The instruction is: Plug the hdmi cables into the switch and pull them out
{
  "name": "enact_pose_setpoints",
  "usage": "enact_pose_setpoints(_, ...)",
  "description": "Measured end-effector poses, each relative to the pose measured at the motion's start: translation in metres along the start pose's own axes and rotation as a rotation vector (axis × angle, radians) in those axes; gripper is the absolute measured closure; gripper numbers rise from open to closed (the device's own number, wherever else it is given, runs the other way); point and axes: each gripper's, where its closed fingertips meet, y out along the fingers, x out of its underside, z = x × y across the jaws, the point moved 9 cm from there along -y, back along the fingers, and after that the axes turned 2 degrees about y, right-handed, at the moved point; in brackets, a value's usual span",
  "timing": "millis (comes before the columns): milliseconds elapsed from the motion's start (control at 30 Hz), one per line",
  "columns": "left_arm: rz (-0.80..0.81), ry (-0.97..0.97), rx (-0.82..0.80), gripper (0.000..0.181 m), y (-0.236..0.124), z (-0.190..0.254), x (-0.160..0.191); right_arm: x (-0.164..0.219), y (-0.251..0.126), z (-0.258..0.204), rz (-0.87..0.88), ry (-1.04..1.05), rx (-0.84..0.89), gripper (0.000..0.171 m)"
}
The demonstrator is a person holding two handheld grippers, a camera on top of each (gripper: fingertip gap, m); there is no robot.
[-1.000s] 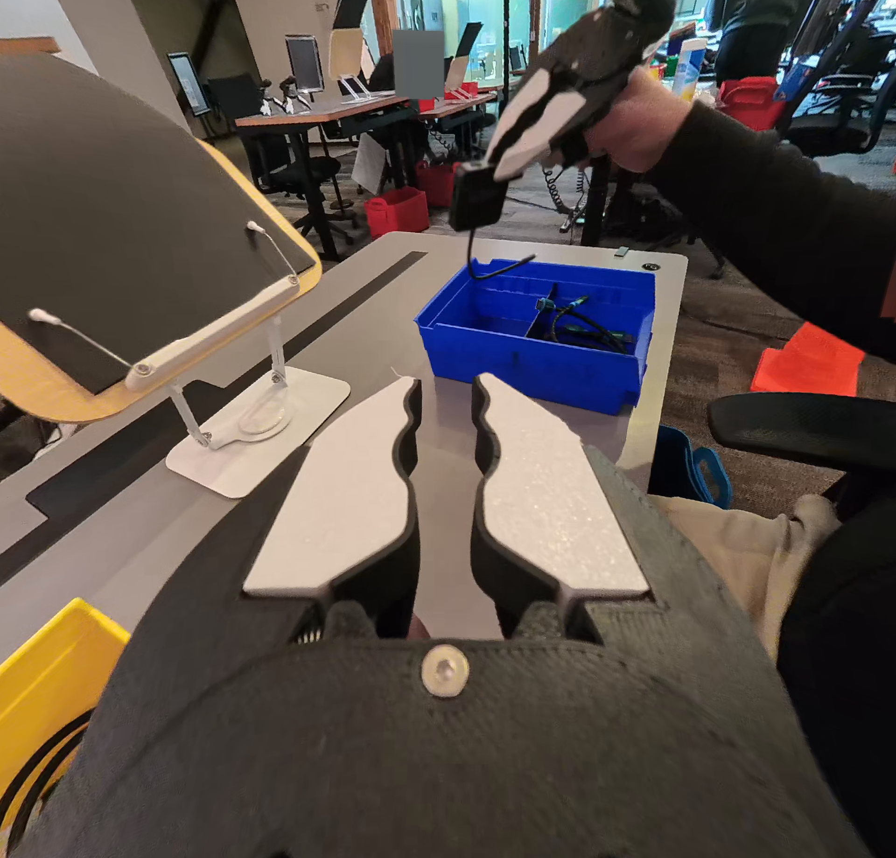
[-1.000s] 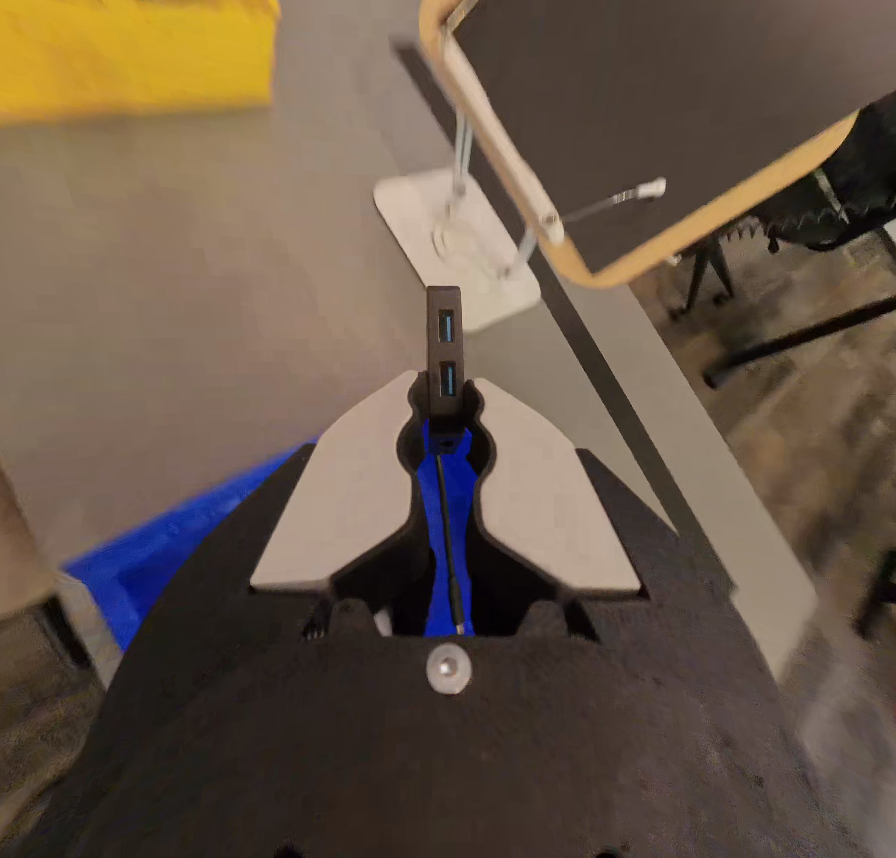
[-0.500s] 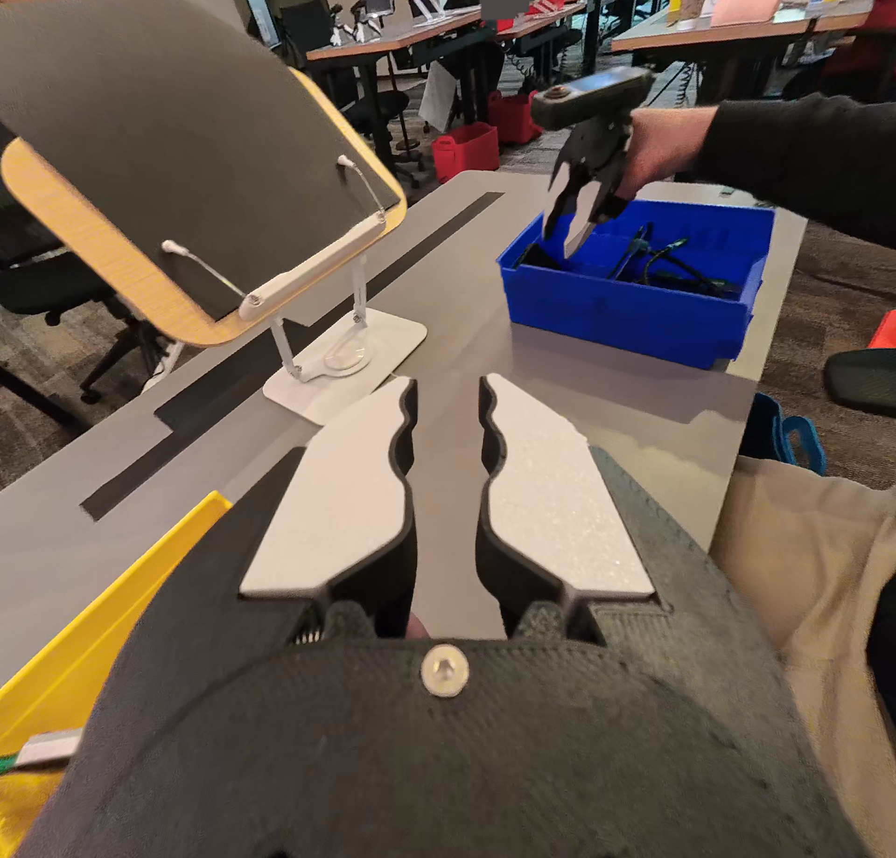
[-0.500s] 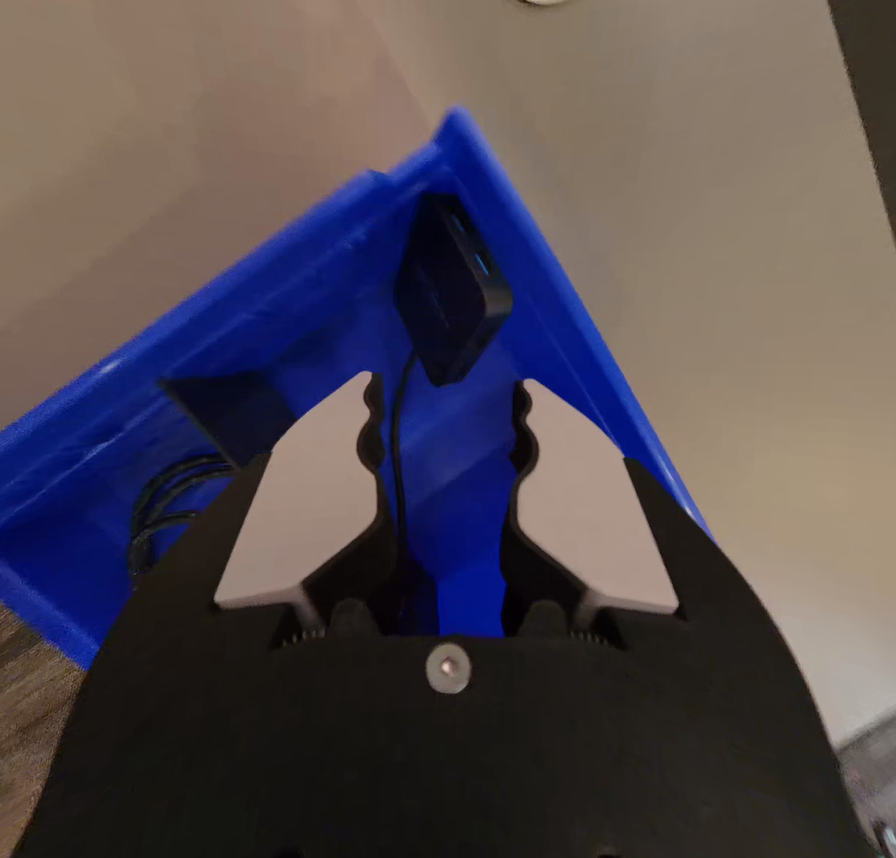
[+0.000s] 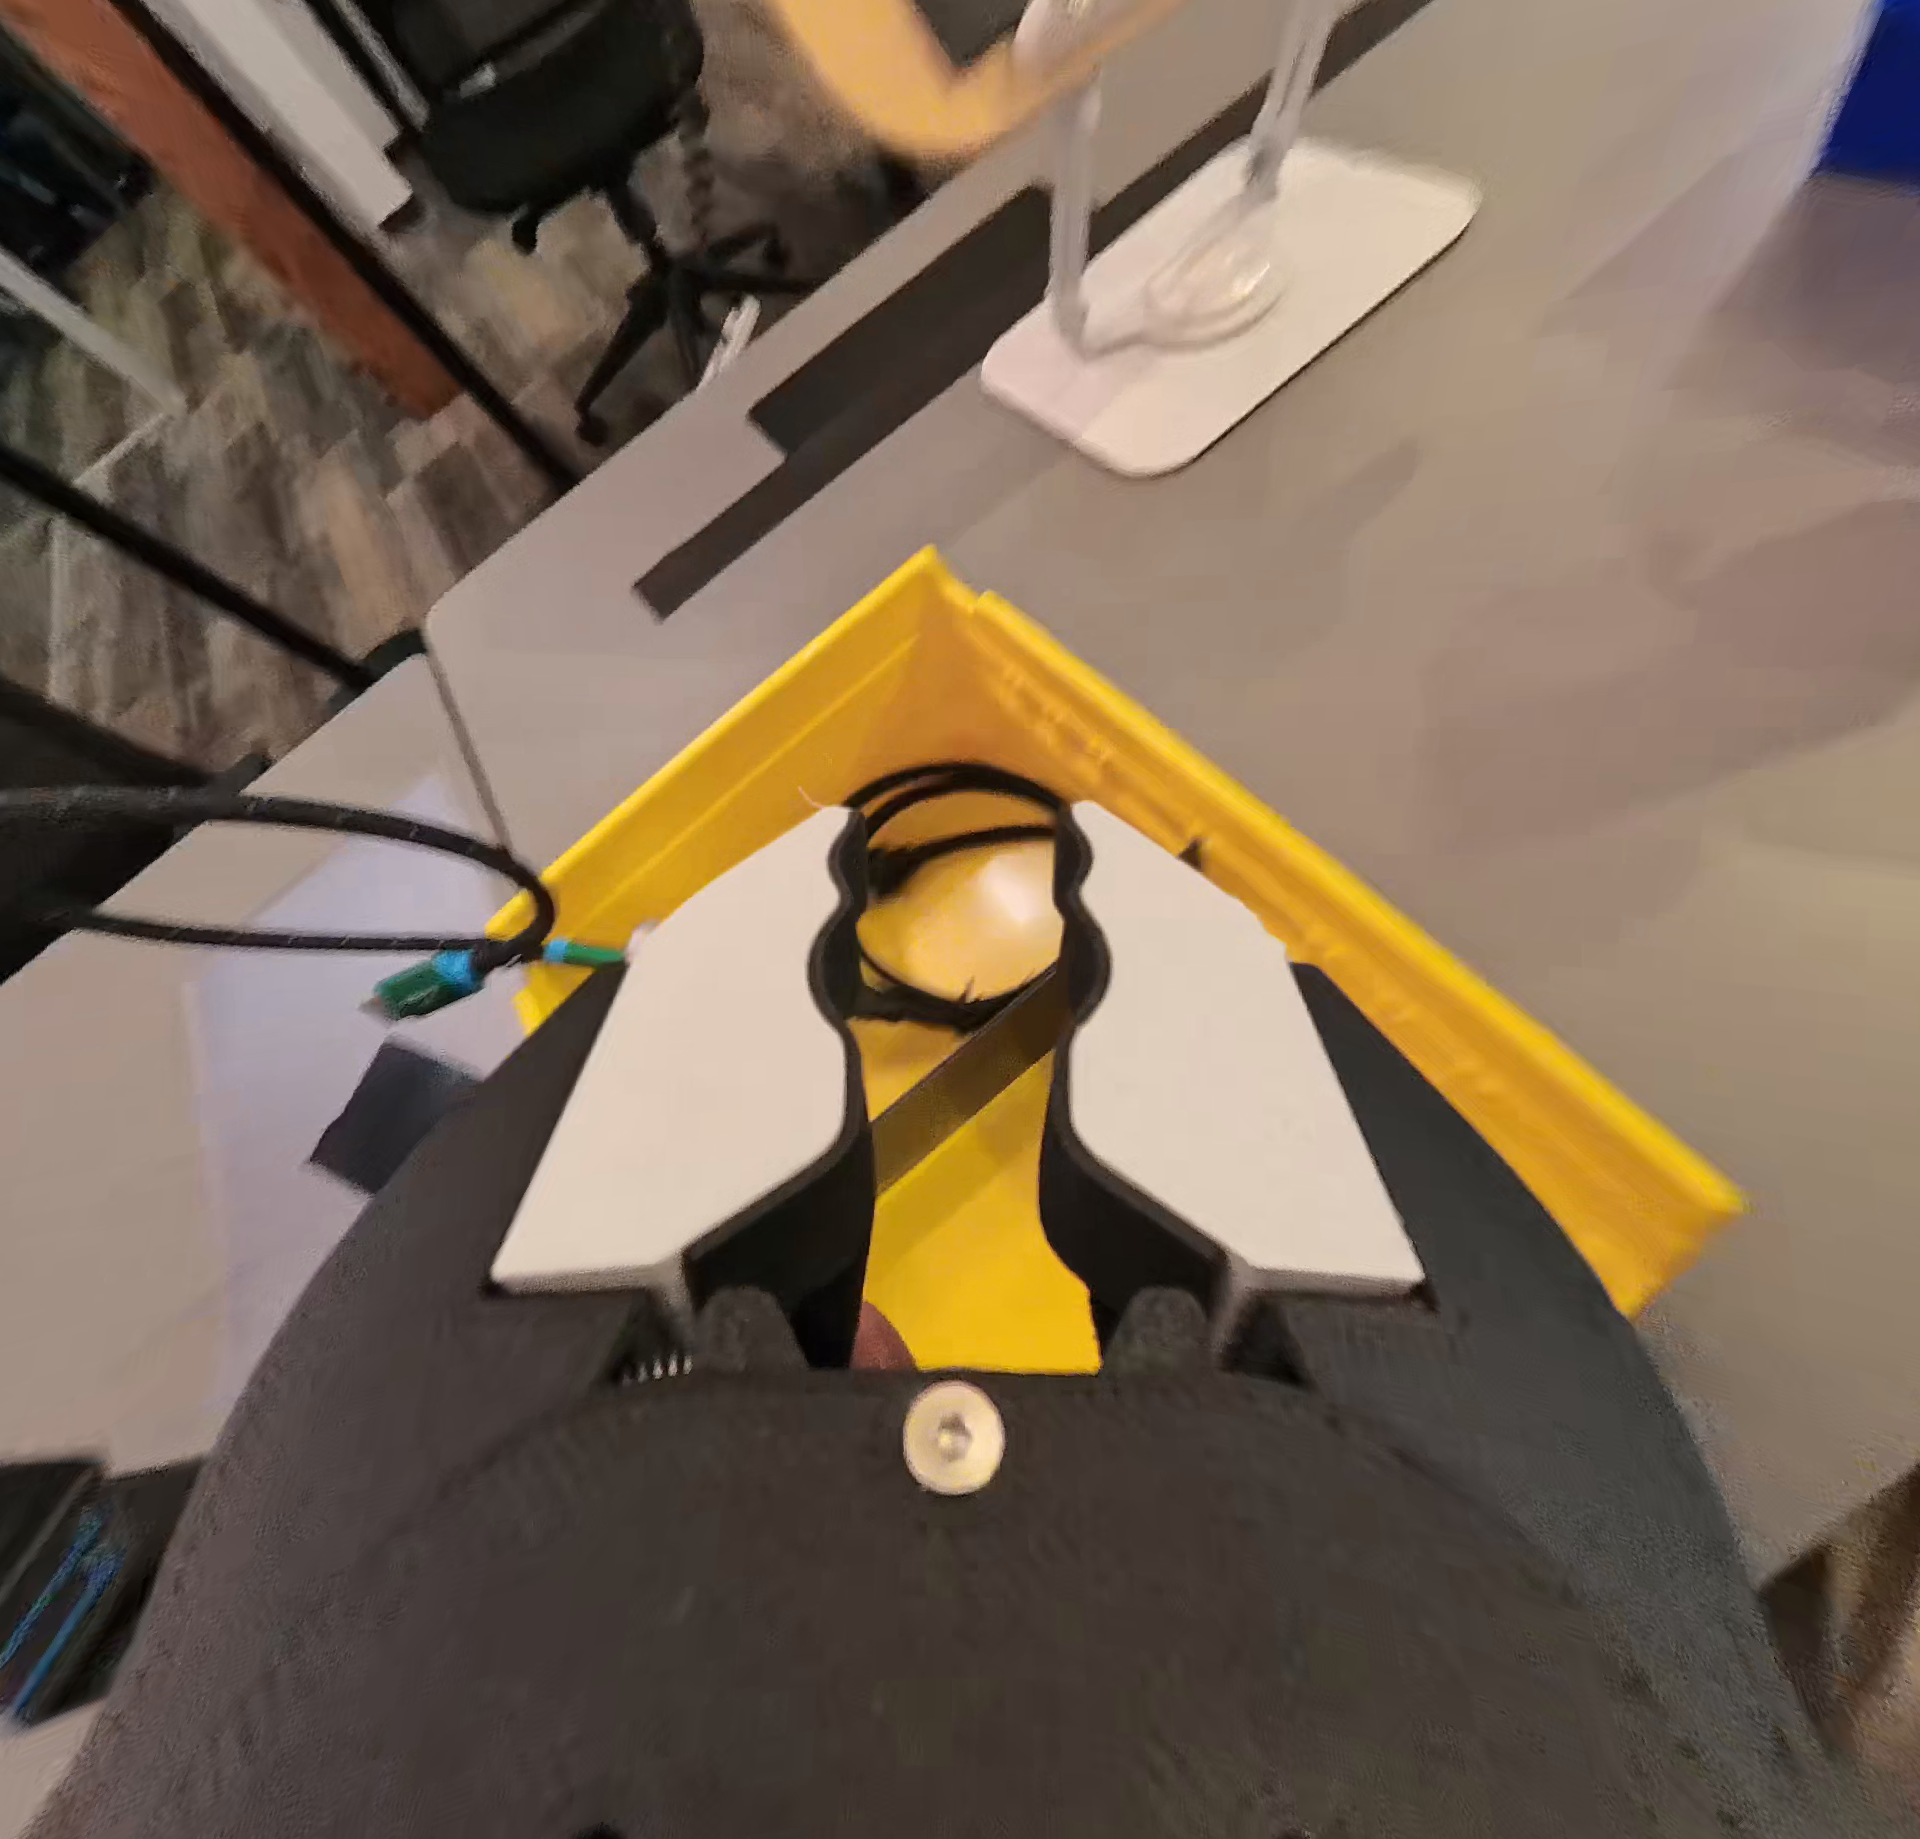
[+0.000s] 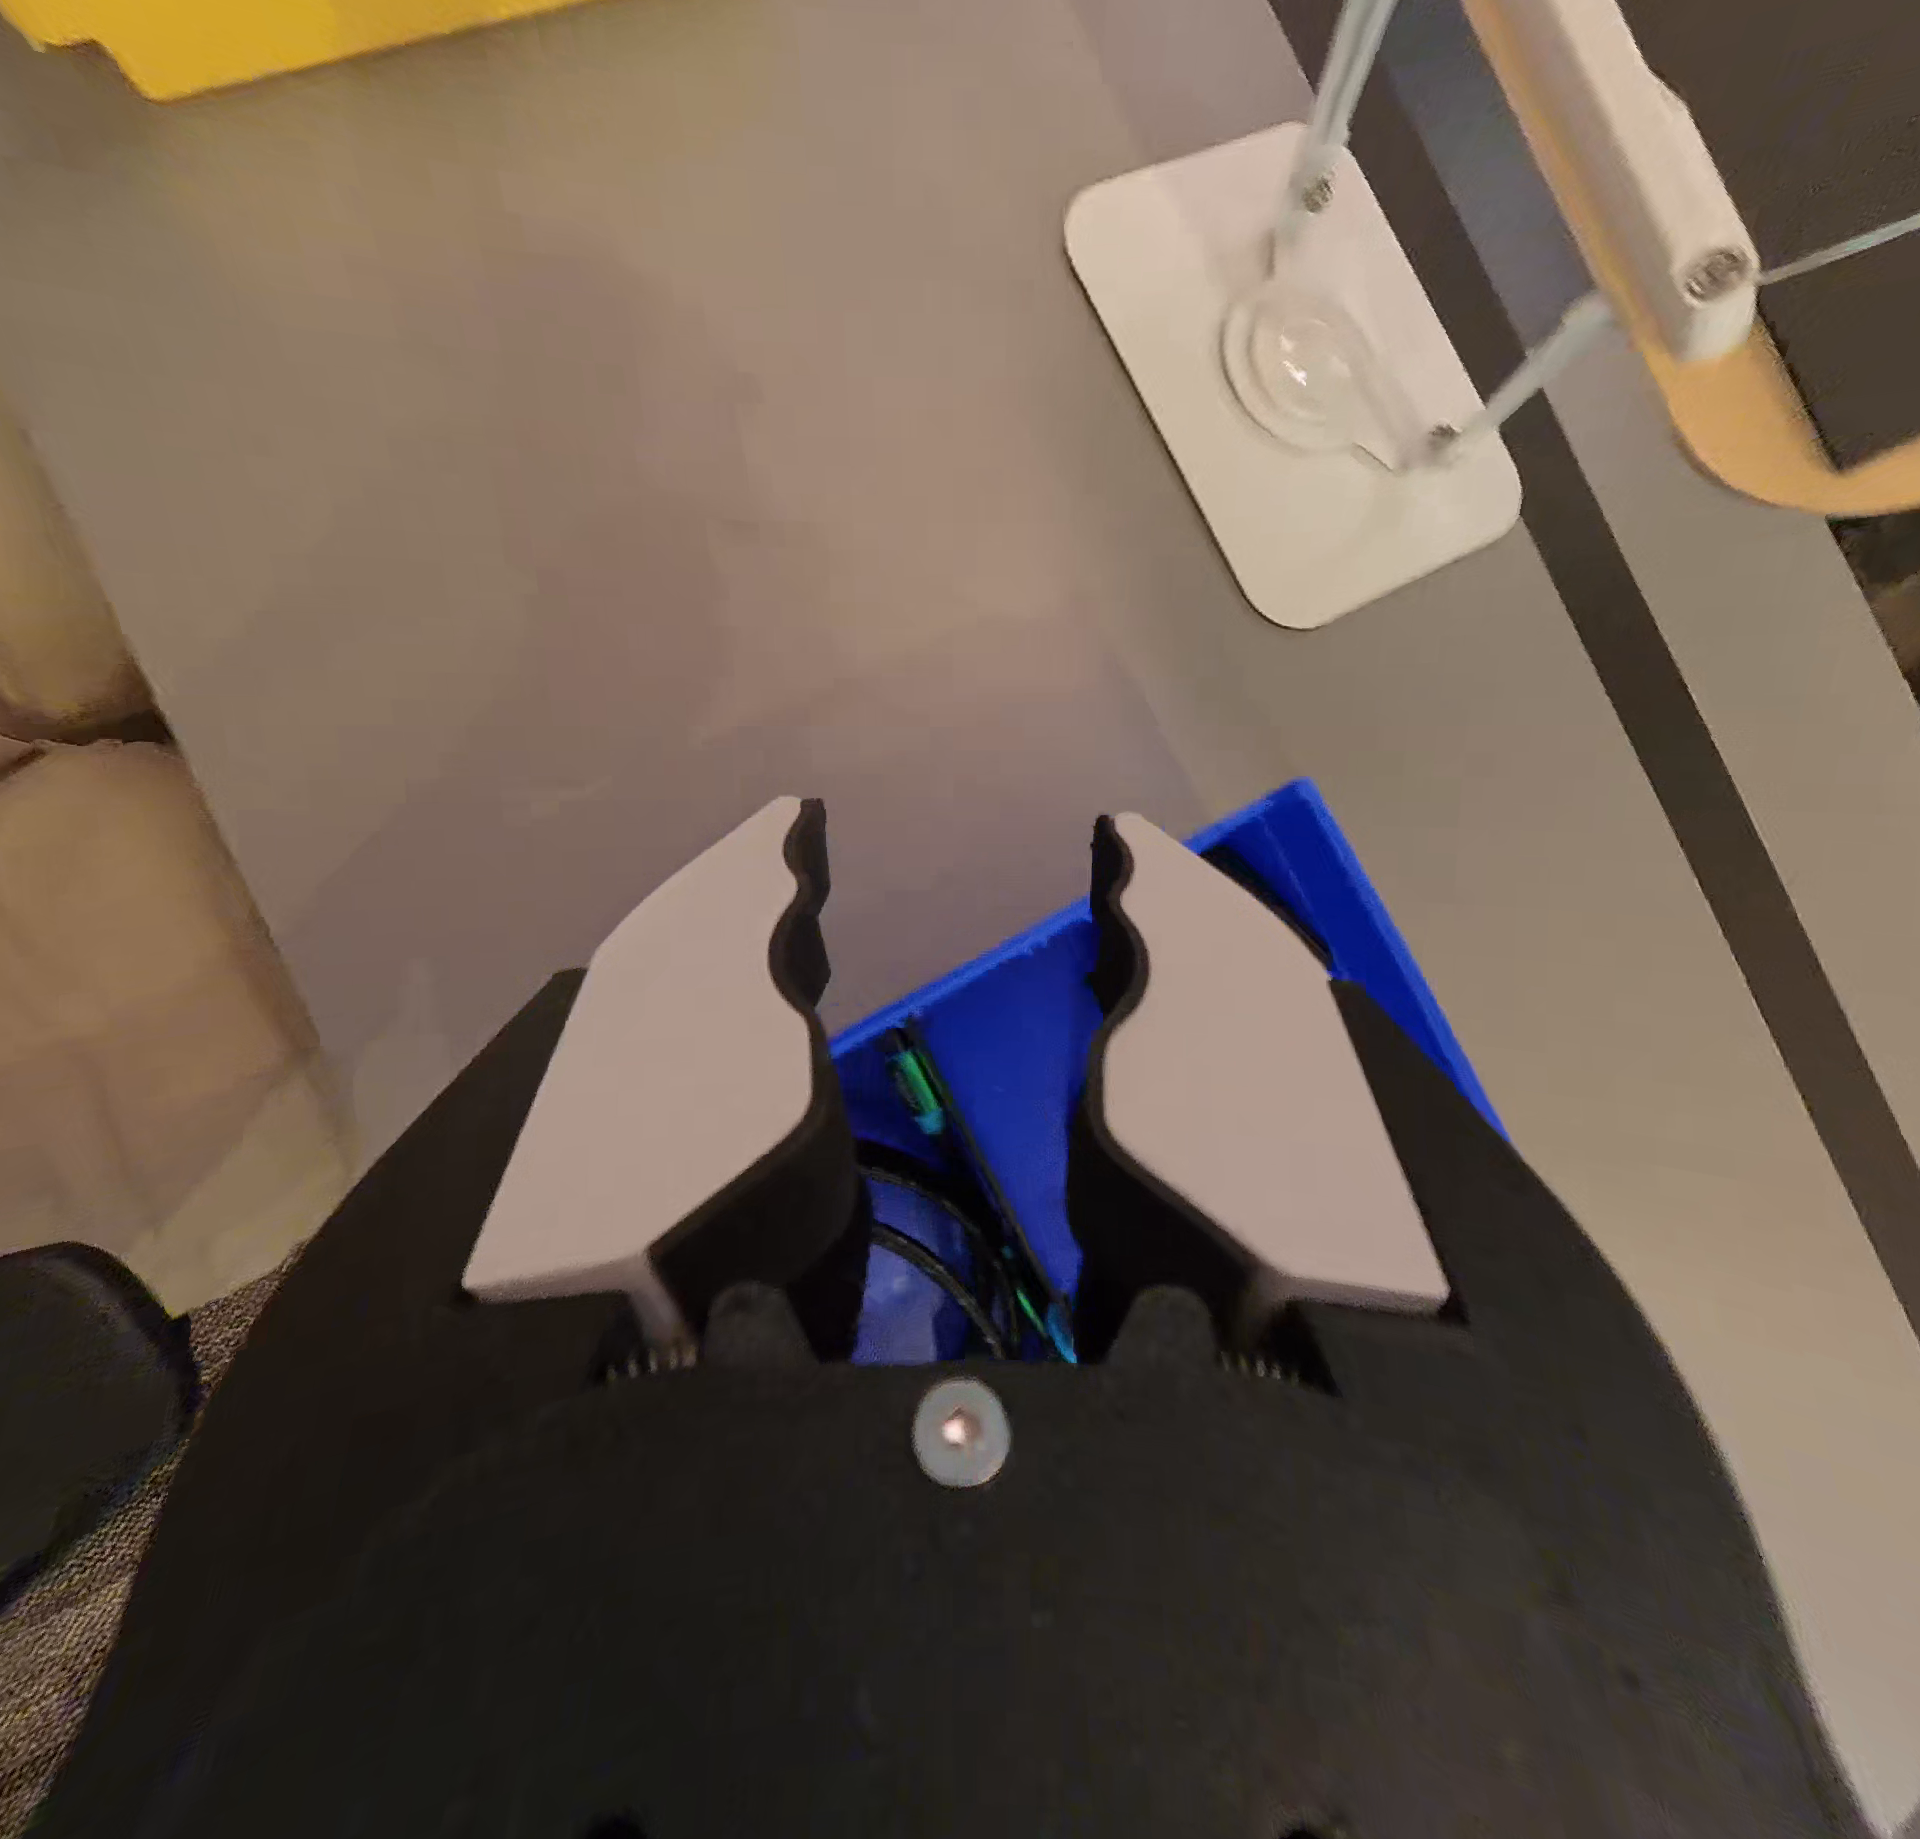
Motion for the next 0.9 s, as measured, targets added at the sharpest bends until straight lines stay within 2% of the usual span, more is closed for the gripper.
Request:
enact_pose_setpoints(33,-0.056,0.029,-0.039,0.147,0.004,-0.003,0.006,-0.004,0.0,-0.008,0.011,-0.006,-0.006,0.125)
enact_pose_setpoints(133,-0.233,-0.013,-0.146,0.144,0.018,-0.016,0.026,-0.016,0.002,-0.035,0.097,-0.018,-0.067,0.129)
enact_pose_setpoints(233,-0.255,-0.134,-0.201,0.134,0.033,-0.027,0.034,-0.023,0.006,-0.055,0.119,-0.056,-0.089,0.132)
enact_pose_setpoints(367,-0.329,-0.306,-0.195,0.121,0.061,-0.04,0.037,-0.03,0.012,-0.069,0.109,-0.085,-0.09,0.132)
enact_pose_setpoints(500,-0.555,-0.261,-0.327,0.117,0.089,-0.059,0.049,-0.035,0.016,-0.076,0.124,-0.086,-0.11,0.133)
enact_pose_setpoints(567,-0.637,-0.254,-0.344,0.122,0.1,-0.063,0.052,-0.036,0.018,-0.079,0.12,-0.089,-0.115,0.133)
enact_pose_setpoints(733,-0.697,-0.401,-0.309,0.134,0.125,-0.07,0.07,-0.038,0.023,-0.081,0.12,-0.093,-0.122,0.134)
enact_pose_setpoints(900,-0.627,-0.41,-0.356,0.137,0.13,-0.07,0.071,-0.035,0.029,-0.082,0.107,-0.09,-0.129,0.134)
